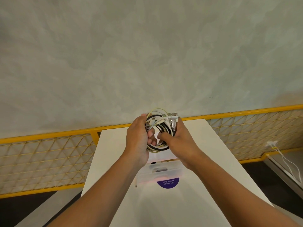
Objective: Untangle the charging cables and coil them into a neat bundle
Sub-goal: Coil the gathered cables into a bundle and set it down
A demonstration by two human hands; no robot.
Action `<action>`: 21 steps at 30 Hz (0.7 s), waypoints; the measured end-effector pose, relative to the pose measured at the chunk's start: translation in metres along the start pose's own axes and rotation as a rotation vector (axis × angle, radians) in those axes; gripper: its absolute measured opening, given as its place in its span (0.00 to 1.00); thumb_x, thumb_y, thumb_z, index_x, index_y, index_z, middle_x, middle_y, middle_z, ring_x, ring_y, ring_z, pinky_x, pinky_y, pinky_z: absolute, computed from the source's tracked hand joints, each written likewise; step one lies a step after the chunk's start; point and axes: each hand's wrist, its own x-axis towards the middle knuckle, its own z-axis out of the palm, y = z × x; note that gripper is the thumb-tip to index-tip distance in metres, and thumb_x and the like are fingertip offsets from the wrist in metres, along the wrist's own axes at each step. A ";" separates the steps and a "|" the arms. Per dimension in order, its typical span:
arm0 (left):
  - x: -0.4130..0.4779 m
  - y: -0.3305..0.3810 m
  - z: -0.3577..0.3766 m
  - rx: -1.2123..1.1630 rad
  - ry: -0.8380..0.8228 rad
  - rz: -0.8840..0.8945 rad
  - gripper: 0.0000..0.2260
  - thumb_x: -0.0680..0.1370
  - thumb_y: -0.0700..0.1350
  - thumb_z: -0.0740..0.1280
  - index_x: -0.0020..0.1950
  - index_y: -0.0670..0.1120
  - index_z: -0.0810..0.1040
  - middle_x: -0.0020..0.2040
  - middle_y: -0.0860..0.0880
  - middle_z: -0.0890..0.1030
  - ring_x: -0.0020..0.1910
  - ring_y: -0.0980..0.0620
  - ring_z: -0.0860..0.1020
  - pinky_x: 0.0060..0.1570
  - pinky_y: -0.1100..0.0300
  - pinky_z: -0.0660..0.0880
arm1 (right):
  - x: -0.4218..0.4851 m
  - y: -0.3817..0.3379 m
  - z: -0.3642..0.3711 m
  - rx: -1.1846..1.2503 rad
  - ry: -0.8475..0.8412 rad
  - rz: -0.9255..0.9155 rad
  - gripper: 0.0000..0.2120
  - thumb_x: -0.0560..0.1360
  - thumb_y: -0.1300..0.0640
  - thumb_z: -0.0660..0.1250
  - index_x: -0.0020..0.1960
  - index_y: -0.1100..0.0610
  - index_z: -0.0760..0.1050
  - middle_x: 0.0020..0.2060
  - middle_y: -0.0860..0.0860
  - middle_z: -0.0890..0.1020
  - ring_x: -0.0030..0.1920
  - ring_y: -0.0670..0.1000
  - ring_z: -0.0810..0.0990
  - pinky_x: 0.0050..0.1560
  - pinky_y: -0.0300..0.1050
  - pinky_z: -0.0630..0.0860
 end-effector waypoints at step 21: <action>0.000 0.021 -0.018 0.082 -0.543 -0.229 0.15 0.79 0.47 0.64 0.61 0.40 0.79 0.22 0.51 0.62 0.17 0.57 0.57 0.20 0.65 0.59 | 0.018 -0.005 -0.038 0.554 -0.258 0.211 0.23 0.78 0.51 0.61 0.67 0.65 0.77 0.64 0.65 0.79 0.62 0.61 0.79 0.71 0.61 0.70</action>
